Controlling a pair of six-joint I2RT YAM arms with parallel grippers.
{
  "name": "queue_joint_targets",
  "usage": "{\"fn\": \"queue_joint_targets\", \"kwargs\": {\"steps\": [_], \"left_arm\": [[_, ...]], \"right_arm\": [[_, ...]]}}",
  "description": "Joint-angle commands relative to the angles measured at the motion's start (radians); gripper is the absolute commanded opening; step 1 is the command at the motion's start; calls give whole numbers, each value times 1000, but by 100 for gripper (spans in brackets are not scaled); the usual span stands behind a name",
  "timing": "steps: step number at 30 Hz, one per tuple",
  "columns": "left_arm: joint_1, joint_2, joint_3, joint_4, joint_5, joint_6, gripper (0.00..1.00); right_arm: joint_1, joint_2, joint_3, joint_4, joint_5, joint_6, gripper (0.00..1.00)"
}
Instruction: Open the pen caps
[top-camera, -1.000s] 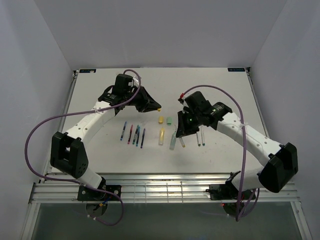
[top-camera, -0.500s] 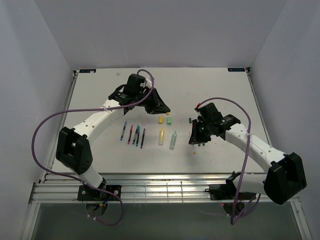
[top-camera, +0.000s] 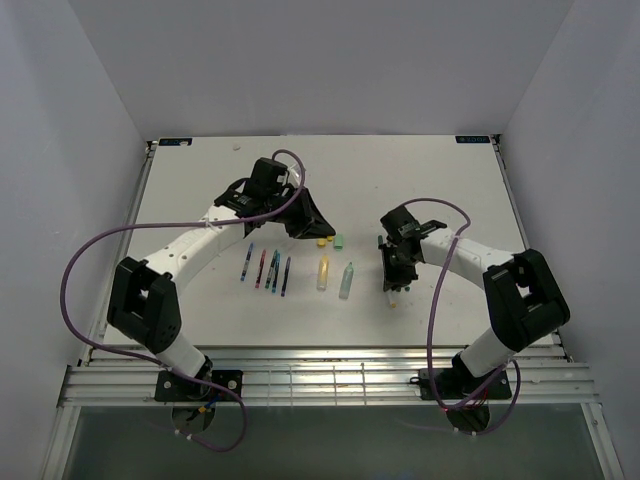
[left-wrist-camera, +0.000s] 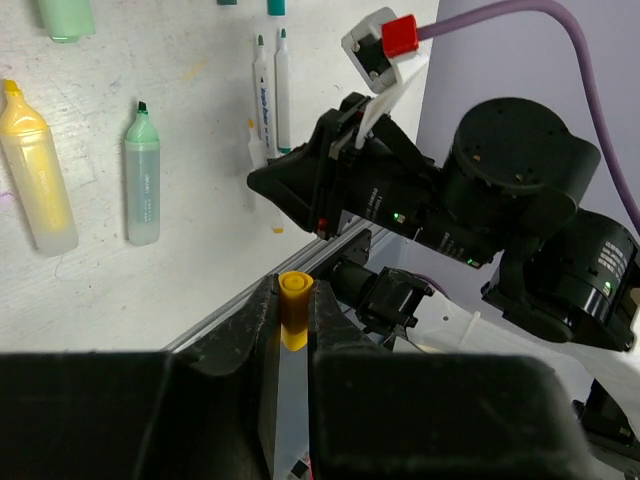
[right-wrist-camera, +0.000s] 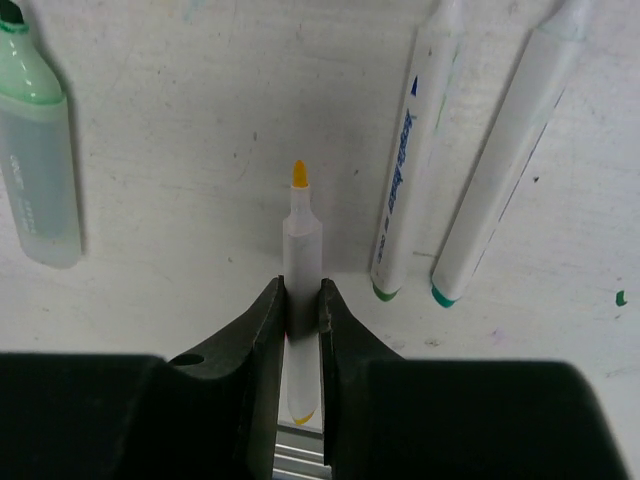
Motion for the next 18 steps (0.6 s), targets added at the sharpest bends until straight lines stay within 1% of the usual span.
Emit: {"fn": "queue_joint_targets", "kwargs": {"steps": [1, 10, 12, 13, 14, 17, 18], "left_arm": [[0, -74, -10, 4, 28, 22, 0], [0, -76, -41, 8, 45, 22, 0], [0, -73, -44, 8, 48, 23, 0], [0, -73, -42, 10, 50, 25, 0], [0, -70, -41, 10, 51, 26, 0], [0, -56, -38, 8, 56, 35, 0], [0, -45, -32, 10, 59, 37, 0]], "right_arm": [[-10, 42, 64, 55, 47, -42, 8], [-19, 169, 144, 58, 58, -68, 8], [-19, 176, 146, 60, 50, -66, 9], [-20, 174, 140, 63, 49, -57, 11], [-19, 173, 135, 68, 49, -54, 16], [-20, 173, 121, 80, 40, -51, 25], [-19, 176, 121, 81, 38, -51, 26]]}}
